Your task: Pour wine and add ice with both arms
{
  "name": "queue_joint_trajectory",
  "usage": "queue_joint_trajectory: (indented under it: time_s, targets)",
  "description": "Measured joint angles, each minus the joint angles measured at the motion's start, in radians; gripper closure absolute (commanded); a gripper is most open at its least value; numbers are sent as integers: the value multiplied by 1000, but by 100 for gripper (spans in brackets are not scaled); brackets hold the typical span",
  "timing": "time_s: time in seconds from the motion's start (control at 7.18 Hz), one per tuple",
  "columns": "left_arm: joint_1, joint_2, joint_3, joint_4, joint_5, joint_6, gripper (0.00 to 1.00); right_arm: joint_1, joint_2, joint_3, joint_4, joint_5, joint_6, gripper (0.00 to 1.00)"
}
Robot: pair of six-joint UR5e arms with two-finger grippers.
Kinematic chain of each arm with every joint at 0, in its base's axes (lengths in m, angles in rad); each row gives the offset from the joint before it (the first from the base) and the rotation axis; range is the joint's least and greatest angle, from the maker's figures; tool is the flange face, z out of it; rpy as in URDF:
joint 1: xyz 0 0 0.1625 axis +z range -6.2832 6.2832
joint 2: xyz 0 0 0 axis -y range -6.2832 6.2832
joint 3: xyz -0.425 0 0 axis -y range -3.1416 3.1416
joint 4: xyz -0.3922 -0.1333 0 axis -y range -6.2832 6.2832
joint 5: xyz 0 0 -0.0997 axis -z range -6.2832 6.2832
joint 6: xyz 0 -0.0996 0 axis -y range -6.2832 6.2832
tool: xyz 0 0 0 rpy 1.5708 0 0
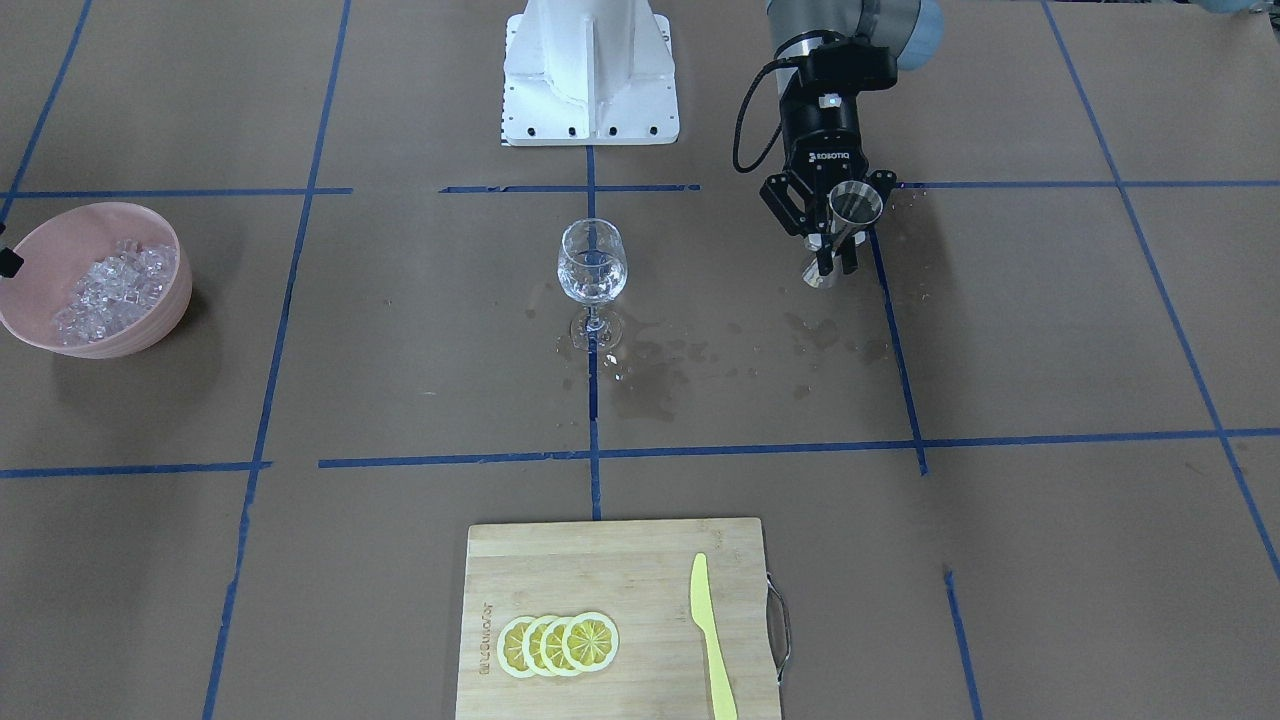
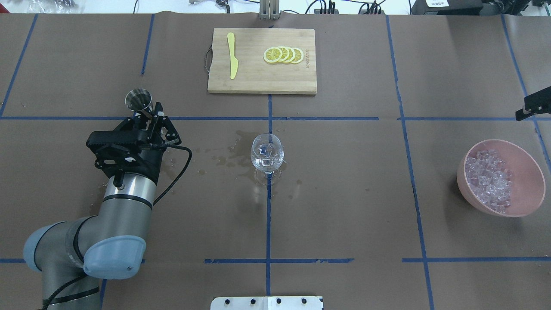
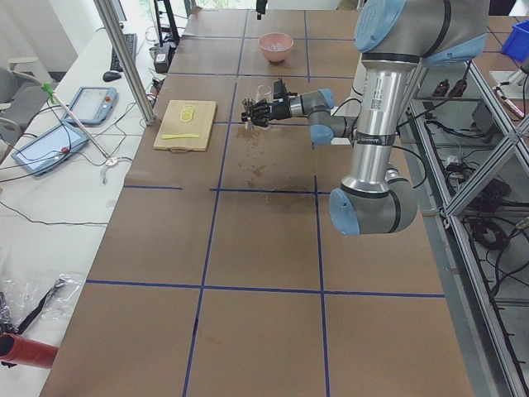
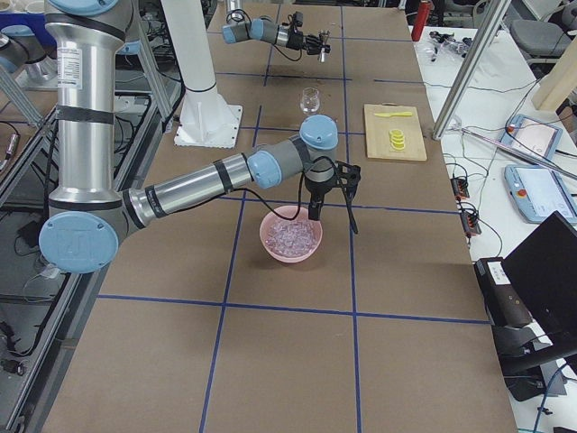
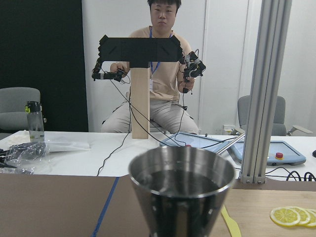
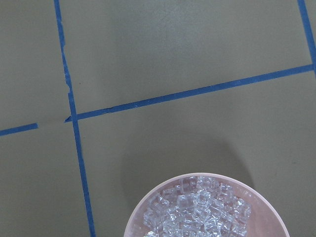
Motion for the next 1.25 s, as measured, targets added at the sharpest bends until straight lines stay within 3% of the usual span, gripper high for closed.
queue_joint_trajectory:
  time_s: [0.28,0.56,0.97,1.25]
  targets:
    - [-2,-79,21,-2,-14,103,100,-1,0,1,1,-4,0,0]
    - [1,-117,32,-23,-87,218,100,-1,1,1,2,-6,-1,0]
    - [4,-166,101,-178,-149,413,100,-1,0,1,2,-7,-2,0]
    - [13,-202,139,-203,-167,461,100,-1,0,1,2,-7,-2,0]
